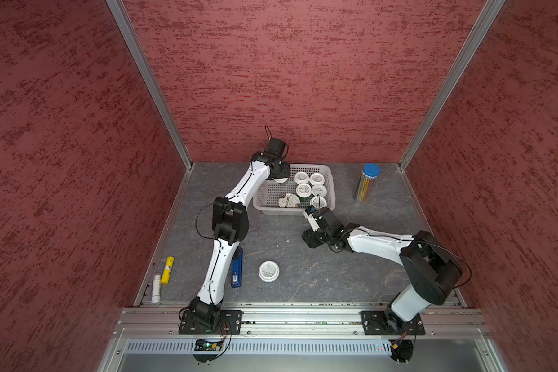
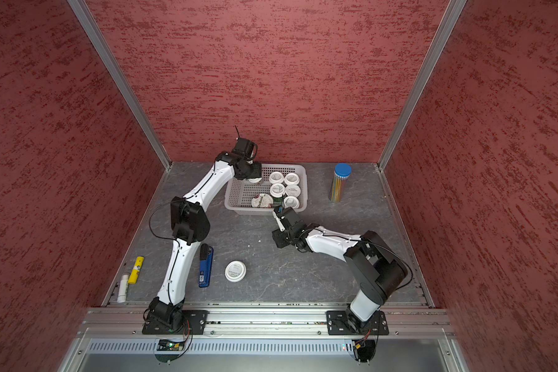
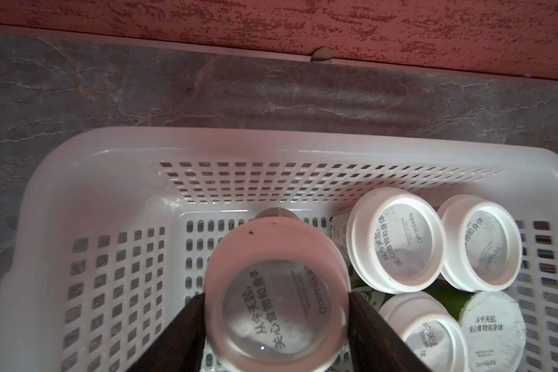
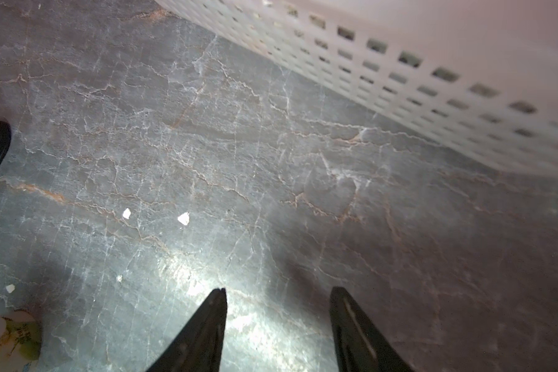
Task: Put the yogurt in the basket
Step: Place the yogurt in the basket.
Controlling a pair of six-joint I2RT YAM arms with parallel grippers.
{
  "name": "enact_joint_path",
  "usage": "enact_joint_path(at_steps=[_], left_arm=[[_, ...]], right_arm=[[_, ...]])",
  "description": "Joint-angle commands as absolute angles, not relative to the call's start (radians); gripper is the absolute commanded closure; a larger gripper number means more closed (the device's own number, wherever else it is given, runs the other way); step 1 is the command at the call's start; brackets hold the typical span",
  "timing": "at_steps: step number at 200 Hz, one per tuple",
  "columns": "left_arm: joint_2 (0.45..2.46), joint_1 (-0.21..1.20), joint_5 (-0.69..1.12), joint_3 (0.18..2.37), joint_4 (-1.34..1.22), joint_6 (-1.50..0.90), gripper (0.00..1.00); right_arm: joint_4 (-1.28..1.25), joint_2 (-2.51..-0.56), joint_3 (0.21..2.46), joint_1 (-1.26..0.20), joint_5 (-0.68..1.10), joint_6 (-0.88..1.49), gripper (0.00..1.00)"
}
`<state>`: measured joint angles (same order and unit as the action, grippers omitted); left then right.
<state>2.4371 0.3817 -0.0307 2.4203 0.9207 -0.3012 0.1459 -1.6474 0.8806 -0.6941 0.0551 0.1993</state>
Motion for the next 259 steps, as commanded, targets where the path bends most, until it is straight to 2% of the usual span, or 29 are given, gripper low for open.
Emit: enact_joint_path(at_steps=[1,125,193,259], left_arm=[[2.458,0.386,-0.019,2.408,0.824,-0.291,0.32],[2.532,0.386,0.008,2.425,0.805,-0.298,0.28],[2.529,0.397,0.013,2.437,0.805,-0.301,0.15],[2.464,0.411,0.007,2.448,0.835,-0.320,0.14]], right_arm=[[0.132,-1.666,0.874,-0.690,0.070,0.214,0.44],[0.160,-1.724,0.923,-0.689,0.086,0.216,0.43],[0.169,-1.730,0.933,-0.689,0.090,0.216,0.44],[0.197,-1.707,0.951,-0.689,0.103,0.209,0.44]])
